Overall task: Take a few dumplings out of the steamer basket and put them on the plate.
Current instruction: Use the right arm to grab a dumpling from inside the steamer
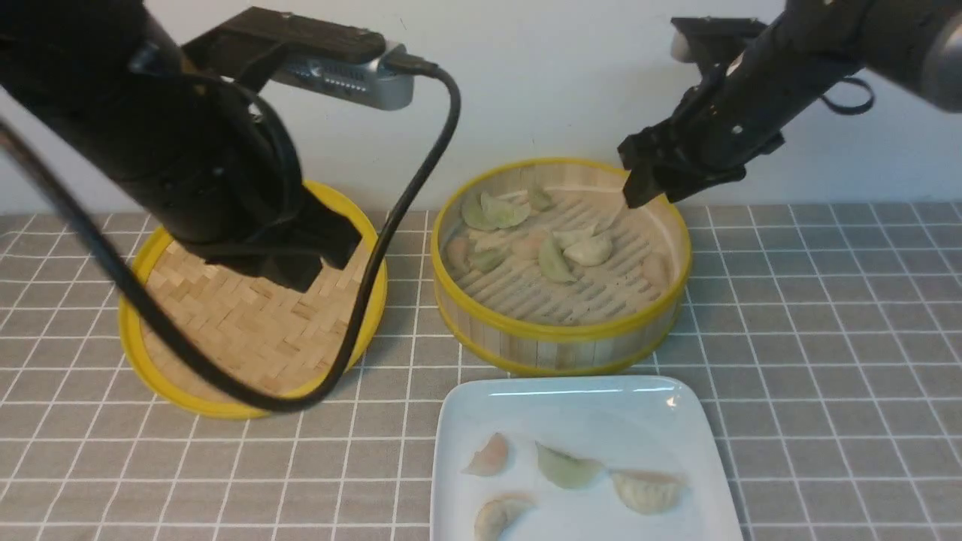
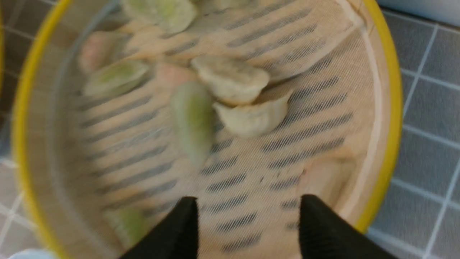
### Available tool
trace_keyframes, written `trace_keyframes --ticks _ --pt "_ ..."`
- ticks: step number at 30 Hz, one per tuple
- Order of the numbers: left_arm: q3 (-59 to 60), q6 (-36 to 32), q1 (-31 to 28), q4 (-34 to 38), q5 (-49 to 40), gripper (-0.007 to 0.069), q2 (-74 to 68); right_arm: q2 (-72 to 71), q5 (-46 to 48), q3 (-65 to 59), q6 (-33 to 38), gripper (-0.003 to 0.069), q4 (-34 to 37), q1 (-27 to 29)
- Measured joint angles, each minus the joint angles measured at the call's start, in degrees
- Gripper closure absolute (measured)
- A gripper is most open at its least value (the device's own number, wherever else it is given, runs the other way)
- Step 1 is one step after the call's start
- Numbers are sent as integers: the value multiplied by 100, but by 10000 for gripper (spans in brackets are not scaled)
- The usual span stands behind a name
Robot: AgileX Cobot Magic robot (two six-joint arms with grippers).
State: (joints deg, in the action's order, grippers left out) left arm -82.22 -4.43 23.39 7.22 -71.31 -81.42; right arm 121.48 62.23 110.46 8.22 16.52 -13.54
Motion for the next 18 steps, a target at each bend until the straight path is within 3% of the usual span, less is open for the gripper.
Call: trace_keyframes --ticks 4,7,18 --pt "208 0 0 15 -29 629 318 792 -43 604 0 132 -169 -146" --pt "257 0 0 9 -29 629 444 1140 -43 945 0 90 -183 -209" --pt "257 0 -6 -8 -34 629 488 1713 -98 1215 0 71 -353 -258"
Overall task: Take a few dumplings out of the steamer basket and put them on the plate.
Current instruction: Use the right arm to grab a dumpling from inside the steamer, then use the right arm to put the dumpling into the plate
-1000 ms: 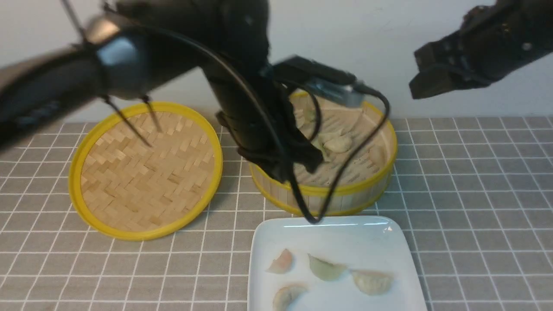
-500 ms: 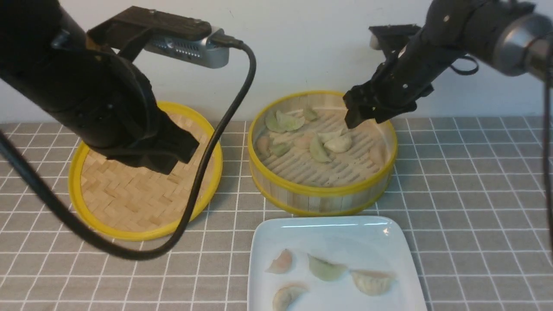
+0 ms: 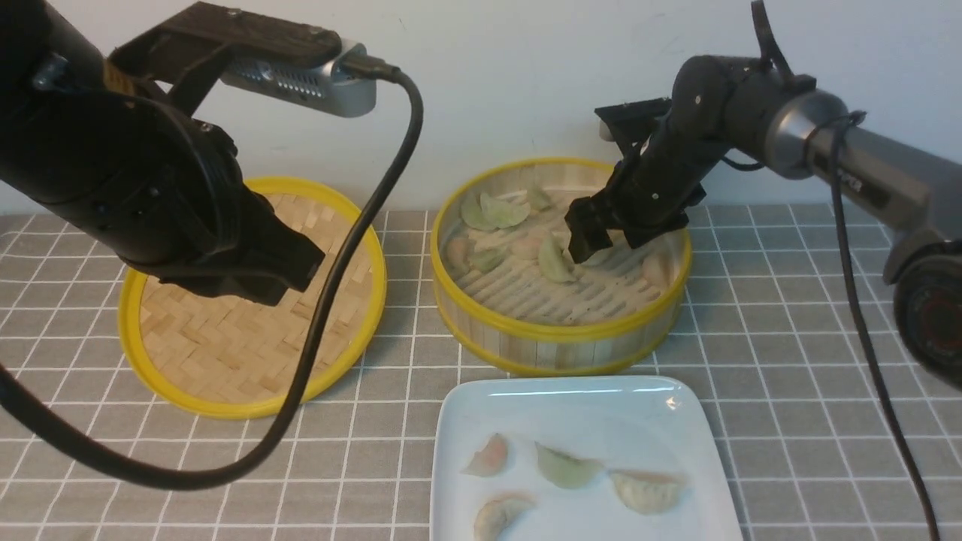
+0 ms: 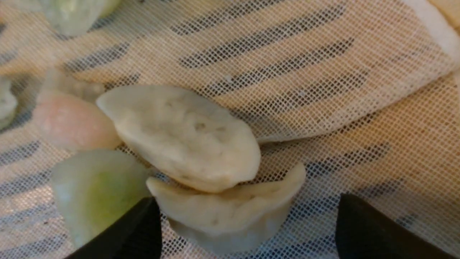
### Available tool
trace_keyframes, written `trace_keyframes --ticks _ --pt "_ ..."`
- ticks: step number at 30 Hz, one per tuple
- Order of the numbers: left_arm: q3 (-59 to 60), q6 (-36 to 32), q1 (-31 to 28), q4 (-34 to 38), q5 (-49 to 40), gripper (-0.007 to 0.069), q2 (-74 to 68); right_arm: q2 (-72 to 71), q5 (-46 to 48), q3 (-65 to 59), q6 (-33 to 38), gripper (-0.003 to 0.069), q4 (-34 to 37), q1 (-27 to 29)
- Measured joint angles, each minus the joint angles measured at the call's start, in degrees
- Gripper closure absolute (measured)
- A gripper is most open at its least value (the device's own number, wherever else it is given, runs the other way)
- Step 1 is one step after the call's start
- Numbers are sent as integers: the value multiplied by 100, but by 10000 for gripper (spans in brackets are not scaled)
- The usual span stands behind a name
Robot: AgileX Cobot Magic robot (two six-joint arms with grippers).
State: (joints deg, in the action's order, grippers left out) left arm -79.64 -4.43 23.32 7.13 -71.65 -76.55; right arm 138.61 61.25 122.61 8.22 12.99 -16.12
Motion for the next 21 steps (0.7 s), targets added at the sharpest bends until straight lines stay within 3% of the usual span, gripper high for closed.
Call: trace_keyframes --ticks 4,8,15,21 --pt "0 5 0 0 0 629 0 38 -48 38 124 101 -86 -59" --pt "0 5 0 0 0 629 0 64 -160 59 225 247 -87 -116" --pt "0 5 0 0 0 629 0 98 906 823 -41 241 -274 -117" --pt "4 5 0 -2 0 629 0 -931 956 480 -484 241 -395 -105"
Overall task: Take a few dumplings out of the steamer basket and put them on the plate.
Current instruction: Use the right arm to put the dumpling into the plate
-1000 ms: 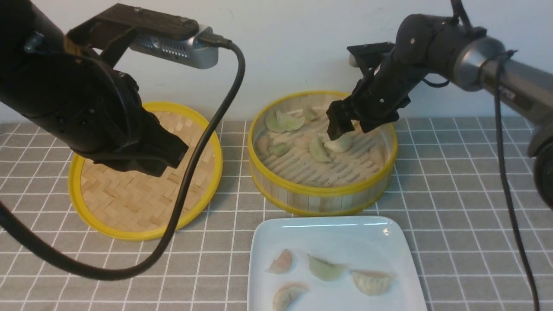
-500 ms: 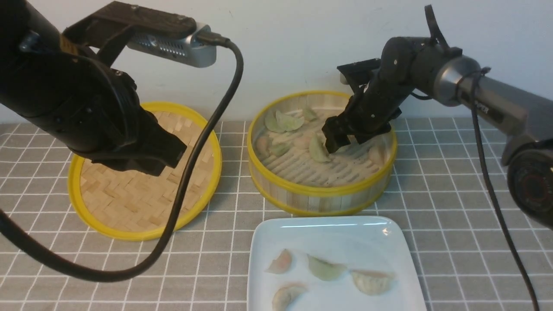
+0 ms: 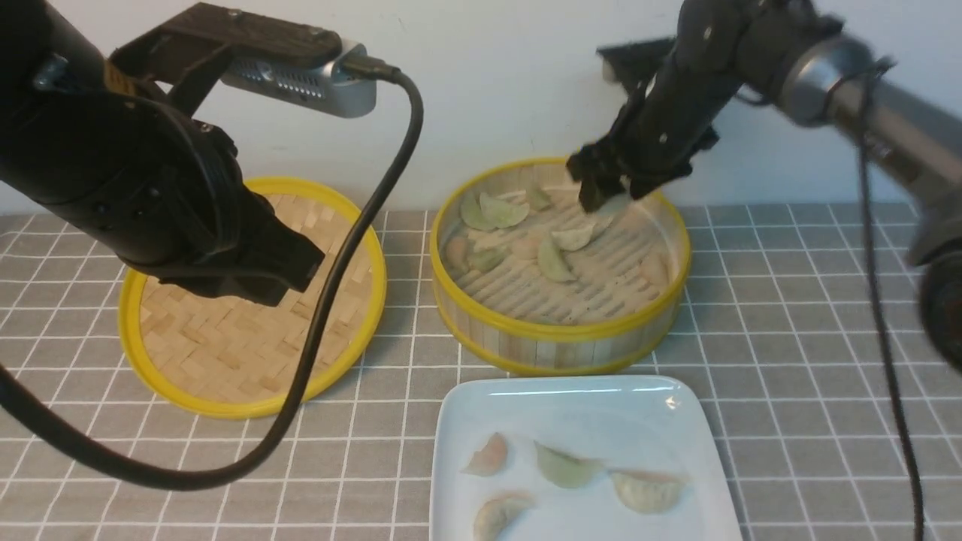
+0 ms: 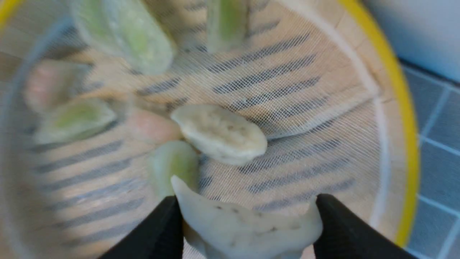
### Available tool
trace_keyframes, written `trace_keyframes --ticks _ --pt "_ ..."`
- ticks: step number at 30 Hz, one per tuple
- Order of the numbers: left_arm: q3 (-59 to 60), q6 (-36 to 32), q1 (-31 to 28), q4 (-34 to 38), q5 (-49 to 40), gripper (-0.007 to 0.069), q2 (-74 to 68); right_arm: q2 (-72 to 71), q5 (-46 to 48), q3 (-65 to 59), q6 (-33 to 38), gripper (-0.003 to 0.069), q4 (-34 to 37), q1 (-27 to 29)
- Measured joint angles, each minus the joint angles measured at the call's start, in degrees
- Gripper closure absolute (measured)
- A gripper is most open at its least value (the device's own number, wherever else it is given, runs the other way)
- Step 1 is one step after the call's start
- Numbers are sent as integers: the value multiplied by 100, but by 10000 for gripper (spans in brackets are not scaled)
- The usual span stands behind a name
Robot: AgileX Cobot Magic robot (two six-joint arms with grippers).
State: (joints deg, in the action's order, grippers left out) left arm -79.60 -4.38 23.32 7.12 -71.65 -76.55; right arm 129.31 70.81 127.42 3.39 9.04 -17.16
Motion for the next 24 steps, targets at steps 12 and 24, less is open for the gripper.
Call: trace_keyframes --ticks 12,24 --pt "0 -18 0 92 16 629 0 -2472 -614 -4787 -77 241 661 -641" --pt "0 -130 0 185 39 629 0 -2079 -785 -4805 -100 92 648 -938"
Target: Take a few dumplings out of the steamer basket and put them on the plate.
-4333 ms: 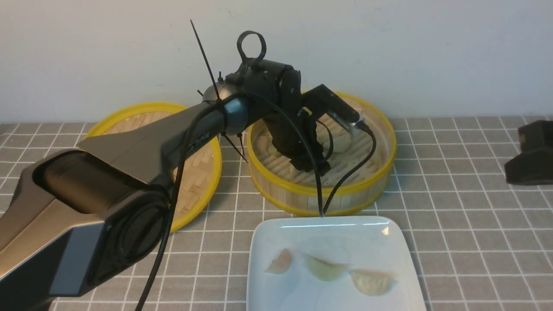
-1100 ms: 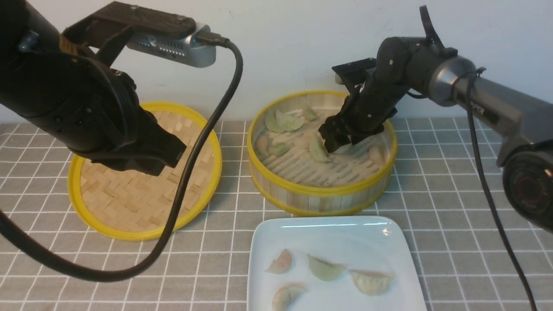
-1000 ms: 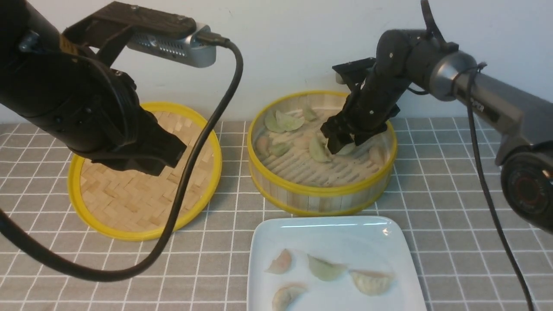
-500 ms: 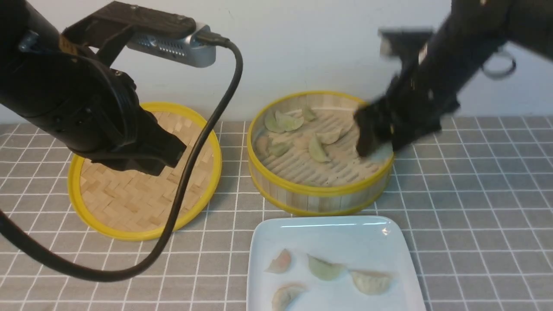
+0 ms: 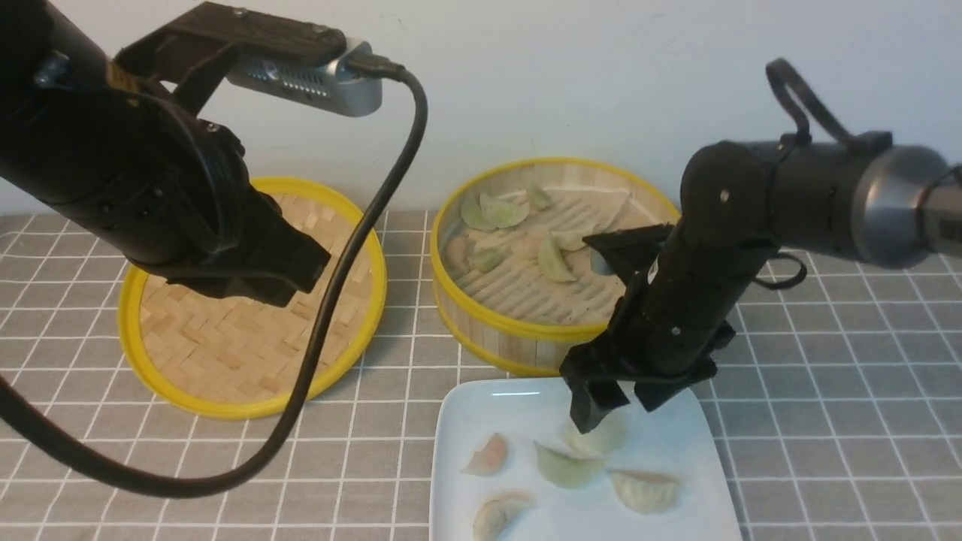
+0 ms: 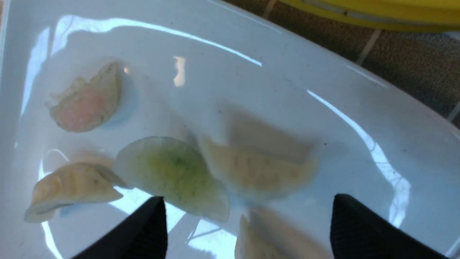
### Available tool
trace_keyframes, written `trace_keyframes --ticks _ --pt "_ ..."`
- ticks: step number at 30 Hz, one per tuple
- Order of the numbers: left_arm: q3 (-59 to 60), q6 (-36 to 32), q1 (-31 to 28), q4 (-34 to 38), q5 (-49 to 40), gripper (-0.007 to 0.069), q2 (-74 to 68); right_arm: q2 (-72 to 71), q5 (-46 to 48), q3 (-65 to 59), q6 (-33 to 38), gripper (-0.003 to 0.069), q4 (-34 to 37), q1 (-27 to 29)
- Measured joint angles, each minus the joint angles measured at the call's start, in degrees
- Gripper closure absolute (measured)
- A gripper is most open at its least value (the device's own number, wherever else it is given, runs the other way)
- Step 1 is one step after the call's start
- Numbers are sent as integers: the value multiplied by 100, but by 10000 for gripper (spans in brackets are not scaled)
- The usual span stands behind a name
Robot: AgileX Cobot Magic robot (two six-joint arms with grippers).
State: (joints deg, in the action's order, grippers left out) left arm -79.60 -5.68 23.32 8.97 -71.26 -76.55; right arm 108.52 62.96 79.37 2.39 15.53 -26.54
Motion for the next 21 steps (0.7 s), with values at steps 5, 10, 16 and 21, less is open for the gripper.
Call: trace_keyframes --ticks 5,10,16,21 --pt "0 -50 0 170 130 629 0 -482 531 280 -27 127 -57 0" --pt "0 -108 0 332 130 629 0 -1870 706 228 -239 427 -348 0" --pt "0 -129 0 375 130 629 0 -4671 641 -733 -706 661 -799 0" --pt "0 -135 0 432 130 629 0 -7538 -1125 -2378 -1074 671 -1098 0"
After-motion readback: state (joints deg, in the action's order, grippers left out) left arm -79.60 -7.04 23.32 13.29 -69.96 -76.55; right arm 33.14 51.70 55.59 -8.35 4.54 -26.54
